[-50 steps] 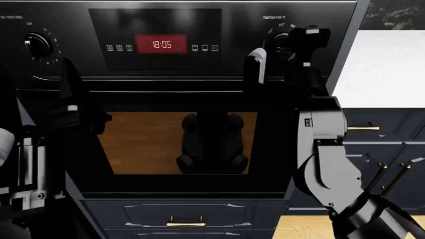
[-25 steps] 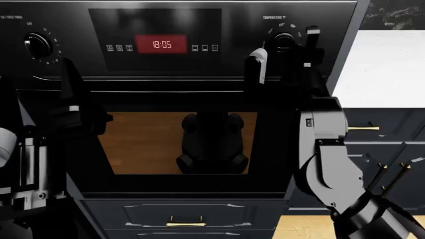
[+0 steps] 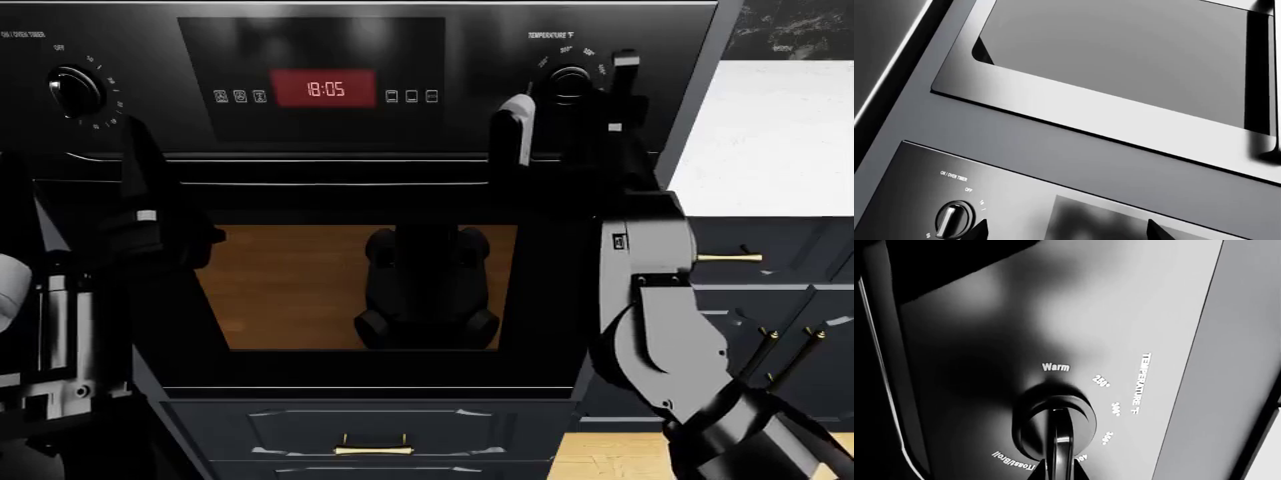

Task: Preheat the oven by turning the temperature knob.

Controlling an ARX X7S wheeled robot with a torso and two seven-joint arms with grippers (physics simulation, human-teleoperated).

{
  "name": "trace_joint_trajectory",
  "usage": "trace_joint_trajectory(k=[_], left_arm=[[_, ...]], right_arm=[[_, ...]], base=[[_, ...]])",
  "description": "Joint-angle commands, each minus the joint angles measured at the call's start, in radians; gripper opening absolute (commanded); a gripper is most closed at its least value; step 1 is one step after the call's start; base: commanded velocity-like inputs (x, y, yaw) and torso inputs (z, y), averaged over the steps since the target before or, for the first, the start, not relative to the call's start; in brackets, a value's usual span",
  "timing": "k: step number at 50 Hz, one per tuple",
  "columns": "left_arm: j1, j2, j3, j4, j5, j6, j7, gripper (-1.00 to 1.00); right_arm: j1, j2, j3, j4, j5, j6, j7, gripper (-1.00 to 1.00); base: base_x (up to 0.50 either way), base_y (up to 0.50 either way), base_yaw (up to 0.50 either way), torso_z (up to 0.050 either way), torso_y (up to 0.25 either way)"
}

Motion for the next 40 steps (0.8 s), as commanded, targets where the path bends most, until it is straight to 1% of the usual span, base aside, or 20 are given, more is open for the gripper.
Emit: trace_joint_trajectory(k=[1, 15, 32, 40], left_arm=[[-0.002, -0.002, 0.002, -0.003, -0.001, 0.002, -0.002, 1.0], [0.0, -0.008, 0.003, 0.0, -0.004, 0.004, -0.006, 1.0], [-0.007, -0.011, 0.005, -0.004, -0.009, 0.004, -0.012, 1.0], [-0.003, -0.013, 0.007, -0.001, -0.009, 0.006, -0.014, 1.0]], right_arm=[[0.017, -0.009, -0.01, 0.013, -0.005, -0.021, 0.011, -1.0], [-0.001, -0.021, 0.015, -0.027, 0.027, -0.012, 0.017, -1.0], [-0.001, -0.044, 0.05, -0.006, 0.078, -0.017, 0.062, -1.0], [-0.009, -0.037, 0.049, -0.022, 0.083, 0.003, 0.002, -1.0]], base=[[0.0, 0.0, 0.0, 0.0, 0.0], [0.0, 0.0, 0.0, 0.0, 0.0], [0.0, 0.0, 0.0, 0.0, 0.0], [0.0, 0.0, 0.0, 0.0, 0.0]])
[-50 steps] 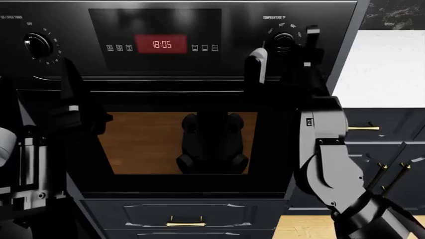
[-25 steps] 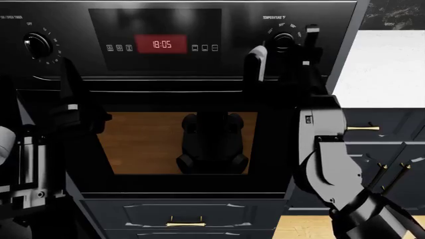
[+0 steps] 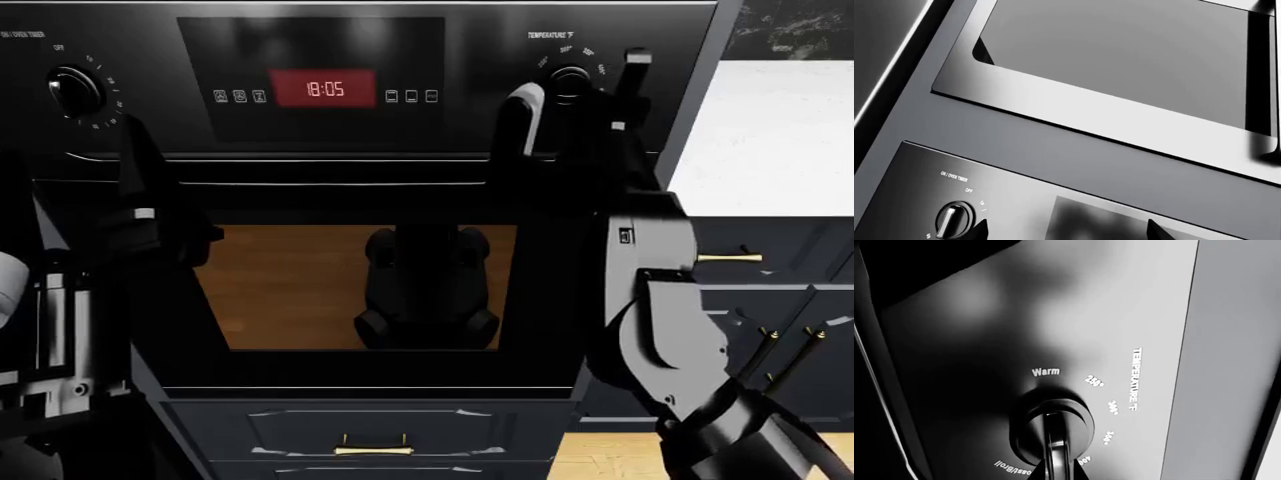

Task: Preheat the oven by turning the temperature knob.

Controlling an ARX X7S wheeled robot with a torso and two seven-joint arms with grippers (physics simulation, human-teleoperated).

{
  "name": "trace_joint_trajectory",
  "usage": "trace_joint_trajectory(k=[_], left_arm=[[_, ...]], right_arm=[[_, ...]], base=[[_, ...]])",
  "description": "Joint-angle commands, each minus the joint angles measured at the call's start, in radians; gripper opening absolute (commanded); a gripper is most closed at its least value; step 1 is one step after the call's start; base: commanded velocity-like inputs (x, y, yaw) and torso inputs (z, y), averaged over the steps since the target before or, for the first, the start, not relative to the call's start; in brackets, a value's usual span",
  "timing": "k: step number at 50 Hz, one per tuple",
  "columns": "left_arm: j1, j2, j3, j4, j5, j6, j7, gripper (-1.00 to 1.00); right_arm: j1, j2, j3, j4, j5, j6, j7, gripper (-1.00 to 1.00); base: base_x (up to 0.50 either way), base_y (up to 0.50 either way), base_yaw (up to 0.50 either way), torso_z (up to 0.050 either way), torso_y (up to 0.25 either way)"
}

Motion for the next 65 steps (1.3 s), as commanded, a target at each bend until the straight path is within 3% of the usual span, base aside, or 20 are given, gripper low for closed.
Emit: trace_joint_trajectory(k=[1, 65], left_arm=[[0.001, -0.002, 0.003, 0.001, 0.0, 0.002, -0.003, 1.0], [-0.006, -0.02, 0.004, -0.004, -0.026, 0.004, -0.021, 1.0]], right_arm=[[0.002, -0.009, -0.008, -0.017, 0.013, 0.001, -0.034, -1.0], [0.011, -0.13, 0.122, -0.065, 0.197, 0.109, -0.154, -1.0]], base=[[0.0, 0.0, 0.0, 0.0, 0.0], [0.0, 0.0, 0.0, 0.0, 0.0]])
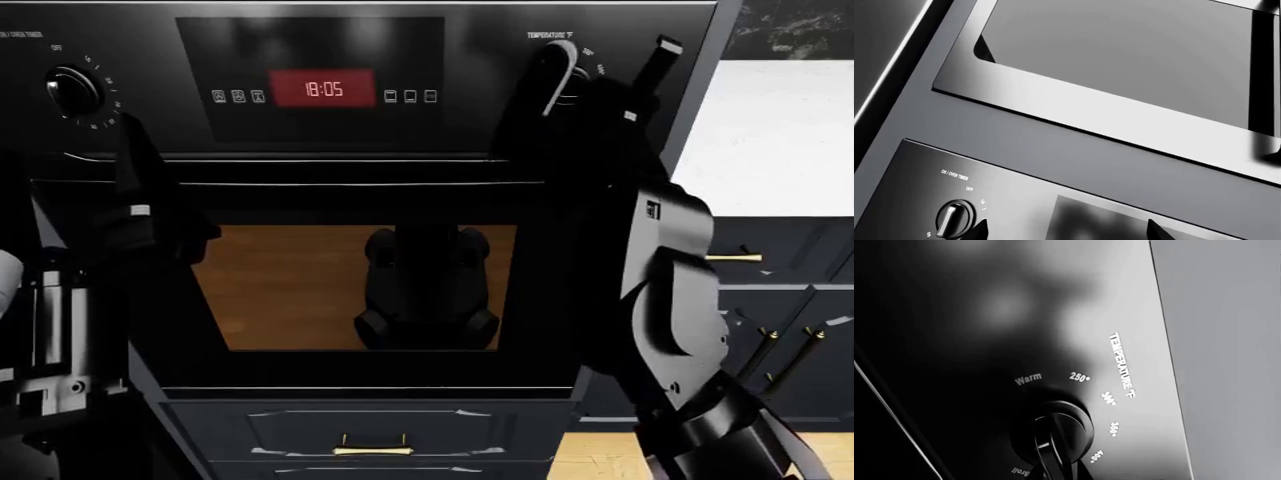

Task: Preheat the oven by turning the temperature knob.

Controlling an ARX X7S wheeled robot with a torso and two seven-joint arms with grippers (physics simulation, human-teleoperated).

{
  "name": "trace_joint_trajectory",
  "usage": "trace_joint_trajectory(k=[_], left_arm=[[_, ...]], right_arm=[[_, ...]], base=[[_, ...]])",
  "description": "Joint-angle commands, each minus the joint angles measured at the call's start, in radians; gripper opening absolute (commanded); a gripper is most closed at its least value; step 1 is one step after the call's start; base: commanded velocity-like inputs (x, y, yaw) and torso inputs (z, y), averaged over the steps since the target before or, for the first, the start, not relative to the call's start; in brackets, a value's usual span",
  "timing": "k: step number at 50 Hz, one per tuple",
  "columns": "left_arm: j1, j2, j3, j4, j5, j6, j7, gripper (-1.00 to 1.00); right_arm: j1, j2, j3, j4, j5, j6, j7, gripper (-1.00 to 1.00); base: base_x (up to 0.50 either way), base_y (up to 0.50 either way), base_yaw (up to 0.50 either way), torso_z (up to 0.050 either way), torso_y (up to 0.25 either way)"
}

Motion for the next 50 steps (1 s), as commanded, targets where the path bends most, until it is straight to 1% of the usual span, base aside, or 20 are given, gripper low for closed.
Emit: trace_joint_trajectory(k=[1, 8, 20, 23, 37, 50], left_arm=[[-0.001, -0.003, 0.001, -0.003, -0.004, 0.002, -0.002, 1.0], [-0.004, -0.005, -0.001, -0.001, -0.011, 0.001, -0.005, 1.0], [-0.002, -0.007, 0.0, 0.001, -0.014, 0.002, -0.009, 1.0], [0.0, -0.008, 0.002, 0.003, -0.013, 0.002, -0.009, 1.0], [-0.002, -0.012, 0.004, 0.002, -0.015, 0.004, -0.012, 1.0], [-0.007, -0.014, 0.002, -0.001, -0.018, 0.005, -0.017, 1.0]], right_arm=[[0.004, -0.04, -0.024, 0.0, 0.098, 0.008, -0.026, -1.0], [0.008, -0.039, -0.049, 0.021, 0.091, 0.01, -0.041, -1.0], [0.008, -0.053, -0.044, 0.025, 0.106, 0.014, -0.033, -1.0], [0.008, -0.072, -0.009, 0.026, 0.133, 0.022, -0.017, -1.0], [0.011, -0.113, 0.072, 0.01, 0.205, 0.052, 0.014, -1.0], [0.001, -0.146, 0.128, -0.041, 0.239, 0.093, 0.034, -1.0]], base=[[0.0, 0.0, 0.0, 0.0, 0.0], [0.0, 0.0, 0.0, 0.0, 0.0], [0.0, 0.0, 0.0, 0.0, 0.0], [0.0, 0.0, 0.01, 0.0, 0.0], [0.0, 0.0, 0.01, 0.0, 0.0], [0.0, 0.0, 0.0, 0.0, 0.0]])
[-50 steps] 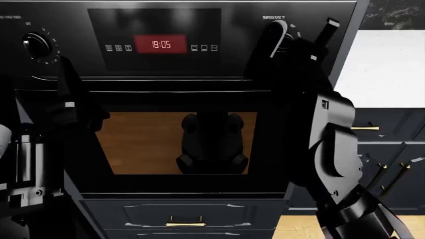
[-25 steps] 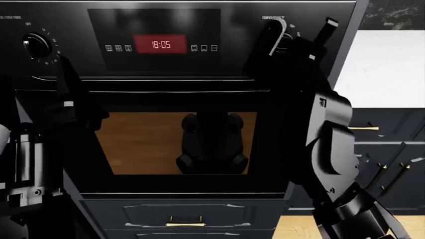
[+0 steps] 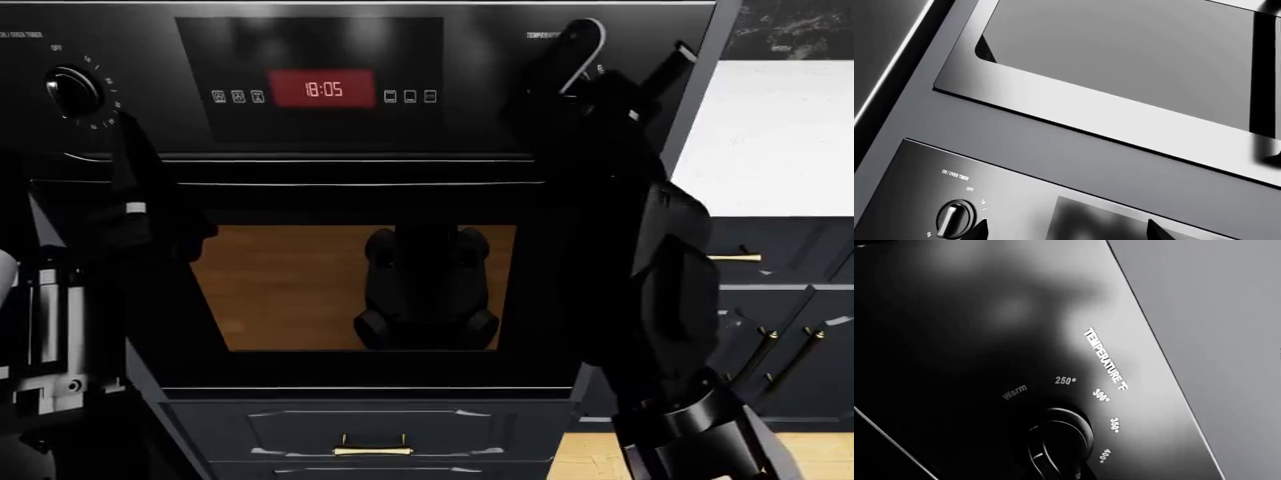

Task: Preheat the oven by turning the temperature knob.

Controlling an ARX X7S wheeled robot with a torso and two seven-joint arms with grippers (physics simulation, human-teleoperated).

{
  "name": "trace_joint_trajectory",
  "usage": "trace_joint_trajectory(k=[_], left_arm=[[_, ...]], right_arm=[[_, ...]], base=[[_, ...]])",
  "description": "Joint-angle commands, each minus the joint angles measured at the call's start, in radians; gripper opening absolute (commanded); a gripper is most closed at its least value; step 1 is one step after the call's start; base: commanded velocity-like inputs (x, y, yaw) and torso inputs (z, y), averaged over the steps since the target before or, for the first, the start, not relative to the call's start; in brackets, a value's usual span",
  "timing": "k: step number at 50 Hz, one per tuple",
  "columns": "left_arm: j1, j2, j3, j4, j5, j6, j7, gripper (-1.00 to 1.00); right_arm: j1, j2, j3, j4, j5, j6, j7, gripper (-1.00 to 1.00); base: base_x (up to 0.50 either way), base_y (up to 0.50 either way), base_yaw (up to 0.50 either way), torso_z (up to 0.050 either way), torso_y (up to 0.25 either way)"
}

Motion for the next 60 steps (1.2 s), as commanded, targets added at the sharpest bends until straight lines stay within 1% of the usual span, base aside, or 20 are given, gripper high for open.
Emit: trace_joint_trajectory(k=[1, 7, 36, 48, 60], left_arm=[[-0.001, -0.003, 0.0, 0.0, -0.002, 0.002, -0.003, 1.0], [-0.001, -0.003, 0.003, -0.001, 0.001, 0.003, -0.005, 1.0], [-0.004, -0.012, -0.001, 0.0, -0.015, 0.002, -0.013, 1.0], [-0.006, -0.013, 0.003, -0.003, -0.014, 0.005, -0.015, 1.0], [-0.003, -0.017, 0.004, -0.006, -0.019, 0.005, -0.016, 1.0]], right_arm=[[0.0, -0.067, 0.018, -0.053, 0.142, 0.043, -0.004, -1.0], [0.003, -0.096, 0.069, -0.09, 0.172, 0.07, 0.017, -1.0], [0.023, -0.131, 0.165, -0.132, 0.299, 0.107, 0.113, -1.0], [0.023, -0.136, 0.206, -0.162, 0.391, 0.123, 0.171, -1.0], [0.025, -0.143, 0.272, -0.186, 0.519, 0.131, 0.264, -1.0]], base=[[0.0, 0.0, 0.0, 0.0, 0.0], [0.0, 0.0, 0.0, 0.0, 0.0], [0.0, 0.0, 0.0, 0.001, 0.006], [0.0, 0.0, 0.0, 0.001, 0.006], [0.0, 0.0, 0.0, 0.001, 0.005]])
